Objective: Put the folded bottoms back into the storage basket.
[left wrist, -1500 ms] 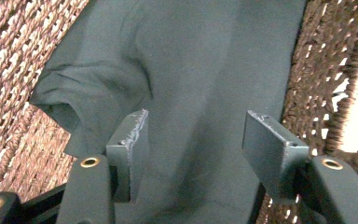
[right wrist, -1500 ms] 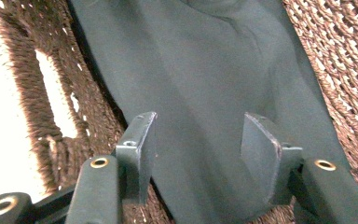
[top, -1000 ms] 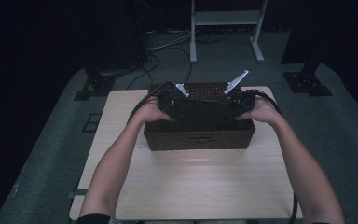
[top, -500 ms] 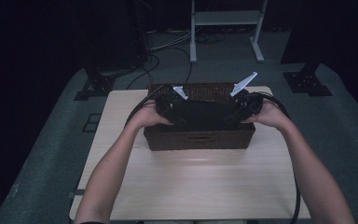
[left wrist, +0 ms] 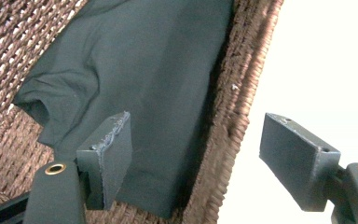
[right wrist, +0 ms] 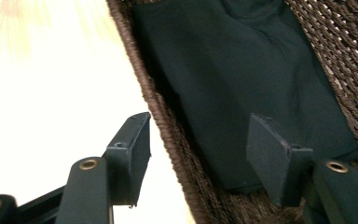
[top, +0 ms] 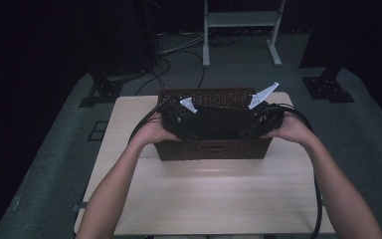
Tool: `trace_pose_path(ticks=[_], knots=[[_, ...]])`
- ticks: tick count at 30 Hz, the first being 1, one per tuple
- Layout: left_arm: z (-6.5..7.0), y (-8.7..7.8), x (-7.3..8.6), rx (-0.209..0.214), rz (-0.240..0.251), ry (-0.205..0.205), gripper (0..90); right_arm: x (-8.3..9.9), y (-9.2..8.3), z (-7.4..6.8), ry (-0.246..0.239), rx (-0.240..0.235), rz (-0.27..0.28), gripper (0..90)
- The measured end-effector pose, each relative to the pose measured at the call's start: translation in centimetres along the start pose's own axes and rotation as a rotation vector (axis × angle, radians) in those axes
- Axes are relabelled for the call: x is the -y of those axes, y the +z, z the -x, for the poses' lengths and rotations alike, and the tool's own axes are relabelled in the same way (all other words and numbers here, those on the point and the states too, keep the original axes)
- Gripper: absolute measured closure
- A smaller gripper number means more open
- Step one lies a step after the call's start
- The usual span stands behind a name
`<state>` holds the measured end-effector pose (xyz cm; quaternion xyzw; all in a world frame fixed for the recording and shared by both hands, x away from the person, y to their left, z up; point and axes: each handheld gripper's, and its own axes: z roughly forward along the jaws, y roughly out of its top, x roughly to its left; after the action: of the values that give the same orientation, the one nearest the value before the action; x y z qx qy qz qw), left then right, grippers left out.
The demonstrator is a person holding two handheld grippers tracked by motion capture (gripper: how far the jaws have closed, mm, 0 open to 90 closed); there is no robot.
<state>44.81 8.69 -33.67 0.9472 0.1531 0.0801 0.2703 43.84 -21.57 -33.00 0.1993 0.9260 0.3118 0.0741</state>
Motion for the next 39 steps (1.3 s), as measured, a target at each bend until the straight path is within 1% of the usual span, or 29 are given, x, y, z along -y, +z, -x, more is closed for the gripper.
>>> trace_pose_path(ticks=[1,3,4,5,8,9,13,14,15,16,17,18,19,20,21,23,28,35,39], knots=[[0.2,-0.1,0.1,-0.005,0.003,0.005,24.0,0.0,0.0,-0.1,-0.009,-0.002,0.001,39.0],[0.4,-0.2,0.2,-0.002,0.008,0.005,24.1,0.0,0.0,-0.4,-0.004,-0.004,0.002,39.0],[0.7,-0.4,0.4,-0.004,0.013,0.011,24.0,0.1,-0.1,-0.7,-0.013,-0.005,0.004,38.8],[0.9,-0.4,0.5,-0.005,0.013,0.013,23.9,0.1,-0.1,-0.8,-0.022,-0.005,0.006,38.8],[1.2,-0.6,0.7,-0.006,0.02,0.014,23.8,0.2,-0.1,-1.2,-0.023,-0.008,0.011,38.7],[1.5,-0.6,1.0,-0.01,0.019,0.017,23.3,0.3,-0.1,-1.5,-0.022,-0.011,0.01,38.4],[2.0,-0.7,1.3,-0.009,0.027,0.019,23.2,0.6,-0.1,-1.9,-0.03,-0.014,0.014,38.4],[2.1,-0.8,1.5,-0.009,0.031,0.019,22.9,0.8,-0.1,-2.3,-0.029,-0.017,0.016,38.3],[2.4,-0.9,1.6,-0.01,0.03,0.021,22.9,0.8,-0.1,-2.4,-0.03,-0.018,0.016,38.3],[2.6,-0.9,1.7,-0.012,0.032,0.027,22.8,0.9,-0.1,-2.5,-0.041,-0.018,0.019,38.2],[2.6,-0.9,1.7,-0.012,0.032,0.027,22.8,1.0,-0.2,-2.7,-0.033,-0.018,0.016,38.2],[2.7,-1.0,1.8,-0.013,0.034,0.027,22.8,1.0,-0.2,-2.7,-0.033,-0.018,0.016,38.2],[2.9,-1.1,1.9,-0.016,0.041,0.028,22.7,1.2,-0.2,-3.0,-0.04,-0.021,0.023,38.2],[3.2,-1.1,2.1,-0.017,0.047,0.032,22.6,1.2,-0.2,-3.2,-0.035,-0.021,0.021,38.2],[3.2,-1.1,2.1,-0.017,0.047,0.032,22.5,1.2,-0.2,-3.2,-0.035,-0.021,0.021,38.2],[3.7,-1.2,2.4,-0.02,0.048,0.039,22.2,1.4,-0.2,-3.5,-0.041,-0.024,0.024,38.1],[4.5,-1.4,3.0,-0.026,0.05,0.054,22.0,1.7,-0.2,-4.3,-0.051,-0.031,0.026,37.9],[5.5,-1.6,3.6,-0.019,0.074,0.05,21.7,2.2,0.0,-5.4,-0.065,-0.04,0.042,37.7],[5.9,-1.6,3.8,-0.023,0.07,0.057,21.4,2.4,0.3,-5.8,-0.067,-0.044,0.037,37.7]])
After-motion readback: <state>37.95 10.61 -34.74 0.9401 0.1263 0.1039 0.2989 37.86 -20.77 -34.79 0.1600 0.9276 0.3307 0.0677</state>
